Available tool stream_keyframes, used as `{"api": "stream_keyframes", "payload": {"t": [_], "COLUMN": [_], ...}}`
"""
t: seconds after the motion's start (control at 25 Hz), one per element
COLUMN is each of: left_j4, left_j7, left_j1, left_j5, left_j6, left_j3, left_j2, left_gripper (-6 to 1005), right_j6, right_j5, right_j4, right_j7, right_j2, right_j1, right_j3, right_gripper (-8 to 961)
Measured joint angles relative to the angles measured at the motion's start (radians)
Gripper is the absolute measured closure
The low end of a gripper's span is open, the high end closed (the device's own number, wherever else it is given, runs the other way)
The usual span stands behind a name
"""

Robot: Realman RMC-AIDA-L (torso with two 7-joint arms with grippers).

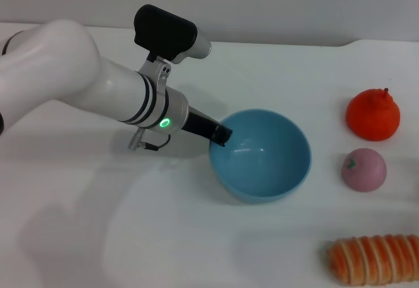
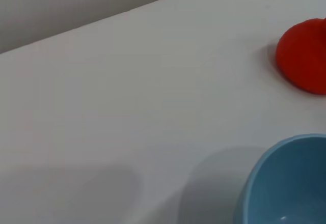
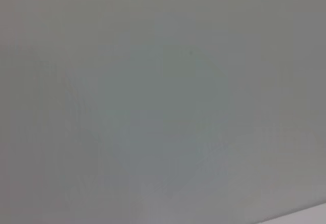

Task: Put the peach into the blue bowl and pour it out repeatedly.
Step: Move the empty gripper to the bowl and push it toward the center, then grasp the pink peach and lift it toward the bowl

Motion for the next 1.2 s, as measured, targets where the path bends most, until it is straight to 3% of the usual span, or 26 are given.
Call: {"api": "stream_keyframes", "payload": {"t": [0.32, 0.44, 0.6, 0.8, 1.04, 1.12, 1.2], "left_j4": [0.006, 0.013, 0.038, 0.041, 0.039, 0.042, 0.043], "left_j7": [0.002, 0.002, -0.006, -0.026, -0.073, -0.089, -0.091], "left_j1": [-0.029, -0.055, -0.110, -0.186, -0.222, -0.226, -0.230], "left_j5": [0.015, 0.048, 0.151, 0.281, 0.374, 0.394, 0.400], "left_j6": [0.026, 0.042, 0.097, 0.148, 0.154, 0.153, 0.152], "left_j3": [-0.009, -0.036, -0.153, -0.284, -0.312, -0.324, -0.338], "left_j2": [0.004, 0.006, 0.008, 0.005, 0.003, 0.003, 0.003], "left_gripper": [987, 995, 1000, 1001, 1001, 1000, 1000], "right_j6": [-0.005, -0.005, 0.000, -0.003, -0.114, -0.182, -0.212], "right_j5": [0.000, -0.003, -0.092, -0.383, -0.779, -0.999, -1.083], "right_j4": [0.005, 0.005, -0.052, -0.298, -0.709, -0.899, -0.957], "right_j7": [0.007, 0.065, 0.237, 0.687, 1.254, 1.546, 1.634], "right_j2": [0.001, -0.001, -0.008, -0.009, -0.008, -0.015, -0.020], "right_j1": [0.001, 0.000, -0.003, -0.023, -0.021, 0.009, 0.028], "right_j3": [0.006, 0.003, -0.016, -0.055, -0.086, -0.118, -0.126], "right_gripper": [462, 468, 475, 485, 496, 500, 504]}}
